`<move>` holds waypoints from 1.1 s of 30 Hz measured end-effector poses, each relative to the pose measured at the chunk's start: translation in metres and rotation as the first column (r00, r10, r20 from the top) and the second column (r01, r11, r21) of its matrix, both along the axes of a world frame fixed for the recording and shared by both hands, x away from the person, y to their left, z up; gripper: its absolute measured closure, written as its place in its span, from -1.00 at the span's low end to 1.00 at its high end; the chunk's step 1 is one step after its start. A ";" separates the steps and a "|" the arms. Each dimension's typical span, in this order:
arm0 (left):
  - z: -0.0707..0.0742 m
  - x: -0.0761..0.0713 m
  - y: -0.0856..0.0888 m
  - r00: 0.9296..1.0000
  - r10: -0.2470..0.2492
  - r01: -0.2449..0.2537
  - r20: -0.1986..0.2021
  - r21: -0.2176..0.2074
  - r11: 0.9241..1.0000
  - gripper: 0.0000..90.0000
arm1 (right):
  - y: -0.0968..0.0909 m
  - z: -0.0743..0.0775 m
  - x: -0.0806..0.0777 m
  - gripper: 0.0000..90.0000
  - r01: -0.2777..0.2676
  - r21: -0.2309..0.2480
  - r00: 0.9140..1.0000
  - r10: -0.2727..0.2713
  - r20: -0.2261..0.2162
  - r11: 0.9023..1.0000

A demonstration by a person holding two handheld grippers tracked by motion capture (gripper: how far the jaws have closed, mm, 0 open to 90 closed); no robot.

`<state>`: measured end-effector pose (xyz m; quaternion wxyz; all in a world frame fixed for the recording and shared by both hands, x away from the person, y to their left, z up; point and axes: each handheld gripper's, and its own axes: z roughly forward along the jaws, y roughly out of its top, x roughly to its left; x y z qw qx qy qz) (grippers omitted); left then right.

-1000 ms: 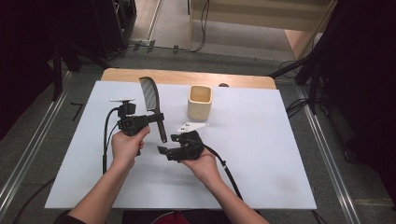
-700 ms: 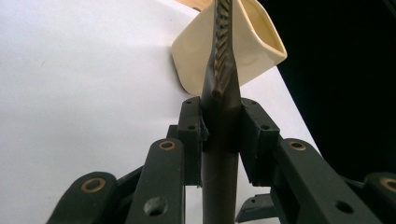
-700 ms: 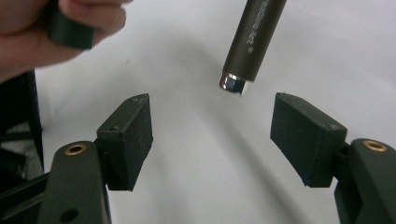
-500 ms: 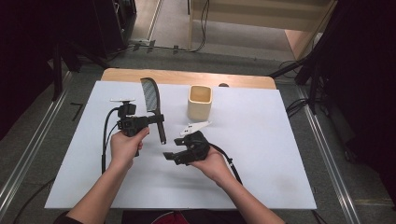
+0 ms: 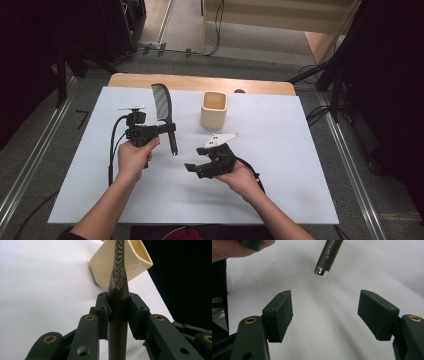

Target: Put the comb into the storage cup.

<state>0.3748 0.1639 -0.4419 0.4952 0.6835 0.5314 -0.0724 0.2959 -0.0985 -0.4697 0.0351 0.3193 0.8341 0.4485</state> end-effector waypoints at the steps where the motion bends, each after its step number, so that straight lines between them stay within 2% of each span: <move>1: 0.000 0.000 0.000 1.000 -0.002 0.002 0.002 0.002 1.000 0.63 | -0.001 0.000 -0.001 -0.41 0.006 -0.003 1.000 -0.006 0.002 1.000; 3: 0.000 -0.001 0.000 1.000 -0.001 0.001 0.006 0.001 1.000 0.63 | -0.005 0.000 -0.003 -0.41 0.027 -0.011 0.999 -0.027 0.017 1.000; 8: 0.001 -0.001 0.000 1.000 -0.005 0.005 0.006 -0.009 1.000 0.63 | -0.017 -0.002 -0.005 -0.41 0.045 -0.006 0.999 -0.045 0.004 0.999; 13: 0.001 -0.001 0.000 1.000 -0.011 0.011 0.009 -0.011 1.000 0.63 | -0.025 -0.004 -0.009 -0.41 0.044 0.004 0.999 -0.044 -0.014 0.999; 20: 0.001 -0.001 0.000 1.000 -0.017 0.017 0.017 -0.010 1.000 0.63 | -0.032 -0.003 -0.014 -0.41 0.028 0.004 1.000 -0.028 -0.010 1.000; 24: 0.002 -0.001 0.000 0.999 -0.022 0.023 0.046 -0.012 1.000 0.63 | -0.039 -0.003 -0.016 -0.41 0.024 0.001 1.000 -0.024 -0.011 1.000; 33: 0.001 -0.001 -0.002 0.999 -0.028 0.029 0.044 -0.014 0.999 0.63 | -0.061 -0.001 -0.022 -0.41 0.033 -0.004 0.999 -0.033 -0.003 0.999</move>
